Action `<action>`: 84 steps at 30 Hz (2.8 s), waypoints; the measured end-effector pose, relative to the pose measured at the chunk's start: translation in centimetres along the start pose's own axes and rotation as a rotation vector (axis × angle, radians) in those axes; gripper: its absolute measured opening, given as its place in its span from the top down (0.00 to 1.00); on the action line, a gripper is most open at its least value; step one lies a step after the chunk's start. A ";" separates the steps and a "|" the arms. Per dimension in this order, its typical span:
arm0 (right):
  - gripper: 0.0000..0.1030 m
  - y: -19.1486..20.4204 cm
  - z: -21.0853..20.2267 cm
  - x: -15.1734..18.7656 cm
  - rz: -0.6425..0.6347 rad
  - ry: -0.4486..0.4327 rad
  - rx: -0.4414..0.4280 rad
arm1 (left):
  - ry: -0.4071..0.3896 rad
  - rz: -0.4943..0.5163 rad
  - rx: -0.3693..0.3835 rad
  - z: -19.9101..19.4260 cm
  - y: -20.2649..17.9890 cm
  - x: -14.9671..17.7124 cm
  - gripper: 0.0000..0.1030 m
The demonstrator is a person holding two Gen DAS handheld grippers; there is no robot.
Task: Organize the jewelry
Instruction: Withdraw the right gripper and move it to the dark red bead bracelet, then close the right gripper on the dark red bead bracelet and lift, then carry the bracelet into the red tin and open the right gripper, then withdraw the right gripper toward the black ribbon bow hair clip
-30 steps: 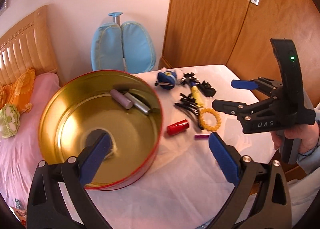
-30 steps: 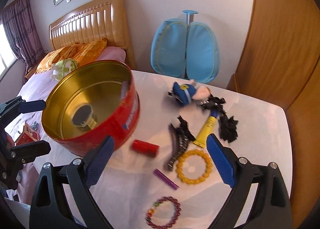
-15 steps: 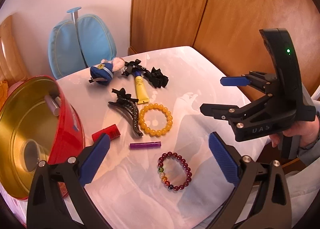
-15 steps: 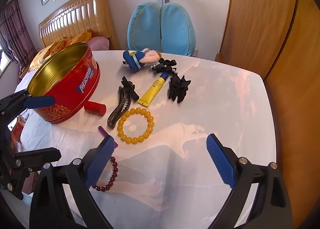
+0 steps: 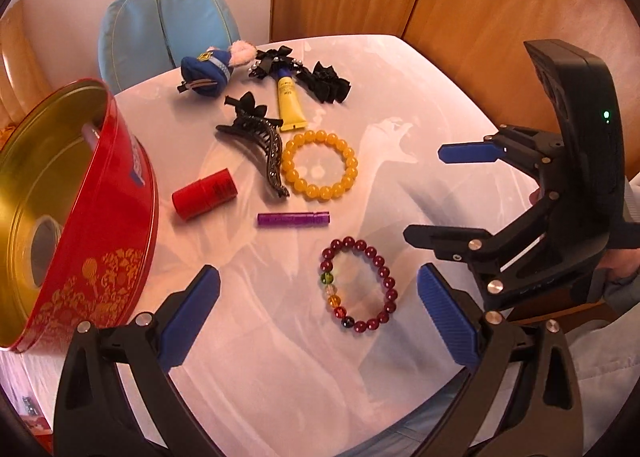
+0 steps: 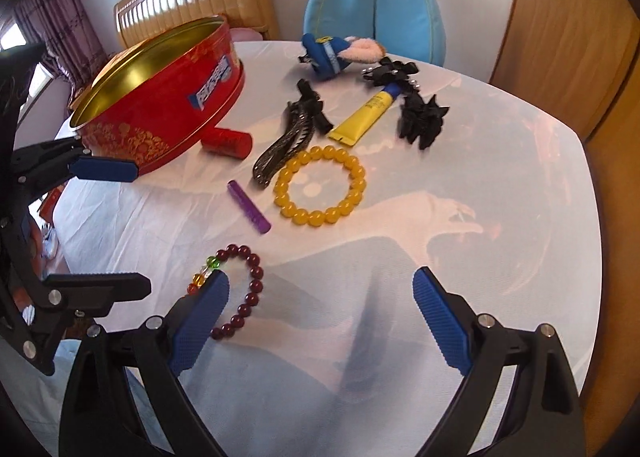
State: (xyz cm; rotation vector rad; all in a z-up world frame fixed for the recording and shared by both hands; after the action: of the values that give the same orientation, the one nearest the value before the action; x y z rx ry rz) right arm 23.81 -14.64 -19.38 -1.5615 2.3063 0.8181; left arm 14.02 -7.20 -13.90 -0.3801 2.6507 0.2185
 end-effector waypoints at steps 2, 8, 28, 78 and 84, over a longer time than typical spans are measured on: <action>0.09 0.6 0.8 0.2 -0.018 0.020 -0.003 | 0.002 -0.009 -0.010 -0.3 0.5 0.6 0.07; 0.09 1.5 3.1 0.6 0.016 0.040 0.037 | -0.017 0.028 -0.012 -1.5 1.9 1.5 0.07; 0.89 5.6 4.9 1.7 0.048 0.041 0.118 | -0.083 0.079 0.053 -2.7 6.4 2.5 0.07; 0.89 25.2 14.4 -16.7 -0.362 0.150 -0.129 | -0.170 -0.371 -0.158 -7.3 30.7 8.8 0.06; 0.78 23.7 13.7 -16.7 -0.313 0.133 -0.060 | -0.178 -0.370 -0.158 -7.4 30.6 9.0 0.06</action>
State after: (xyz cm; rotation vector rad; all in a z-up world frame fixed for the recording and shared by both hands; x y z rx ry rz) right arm 7.46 12.61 -14.95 -1.9926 2.0587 0.7284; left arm -5.97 18.15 -8.68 -0.8501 2.3430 0.3258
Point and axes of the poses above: each gripper's, at about its wrist camera, not at the fingertips, and z roughly the way its jaws point, y to its left, x to its underside, the point moved 5 cm from there along z, roughly the way its jaws point, and after that the axes turned 15 degrees about -x, right-handed, at the moved point
